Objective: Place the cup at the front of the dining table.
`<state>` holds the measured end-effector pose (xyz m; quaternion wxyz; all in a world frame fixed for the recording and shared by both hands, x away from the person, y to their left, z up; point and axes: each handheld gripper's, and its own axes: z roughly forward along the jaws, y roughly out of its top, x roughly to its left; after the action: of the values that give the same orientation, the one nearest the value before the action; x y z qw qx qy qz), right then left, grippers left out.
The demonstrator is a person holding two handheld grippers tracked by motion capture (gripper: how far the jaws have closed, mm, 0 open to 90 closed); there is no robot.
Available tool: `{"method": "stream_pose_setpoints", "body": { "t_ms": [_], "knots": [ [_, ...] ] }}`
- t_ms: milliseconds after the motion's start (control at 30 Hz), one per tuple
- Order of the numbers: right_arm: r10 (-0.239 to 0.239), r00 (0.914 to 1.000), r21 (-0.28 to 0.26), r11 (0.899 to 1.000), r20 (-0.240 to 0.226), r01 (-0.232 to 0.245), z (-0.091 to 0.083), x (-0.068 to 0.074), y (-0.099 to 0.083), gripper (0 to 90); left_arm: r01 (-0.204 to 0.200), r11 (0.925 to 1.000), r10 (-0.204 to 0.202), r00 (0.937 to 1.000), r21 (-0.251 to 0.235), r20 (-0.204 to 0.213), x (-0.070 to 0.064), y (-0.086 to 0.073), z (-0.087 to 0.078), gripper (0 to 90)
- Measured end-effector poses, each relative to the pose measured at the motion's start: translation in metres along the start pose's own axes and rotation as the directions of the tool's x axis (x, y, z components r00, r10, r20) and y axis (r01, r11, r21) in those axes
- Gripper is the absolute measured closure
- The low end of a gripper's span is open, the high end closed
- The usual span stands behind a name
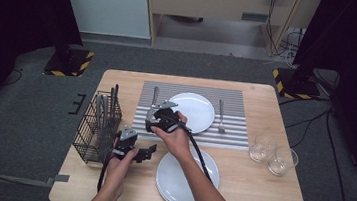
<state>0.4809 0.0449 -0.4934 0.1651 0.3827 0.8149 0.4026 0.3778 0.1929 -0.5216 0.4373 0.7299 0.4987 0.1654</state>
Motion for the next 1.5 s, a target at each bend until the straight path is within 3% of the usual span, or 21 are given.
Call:
{"method": "stream_pose_setpoints", "body": {
  "t_ms": [1500],
  "knots": [
    [0.030,0.9996,0.022,0.999,-0.002,-0.030,0.006,-0.005,-0.011,19.9,0.006,1.0000,-0.007,0.9999,0.002,0.009,-0.001,-0.001,0.001,6.2]
  ]
}}
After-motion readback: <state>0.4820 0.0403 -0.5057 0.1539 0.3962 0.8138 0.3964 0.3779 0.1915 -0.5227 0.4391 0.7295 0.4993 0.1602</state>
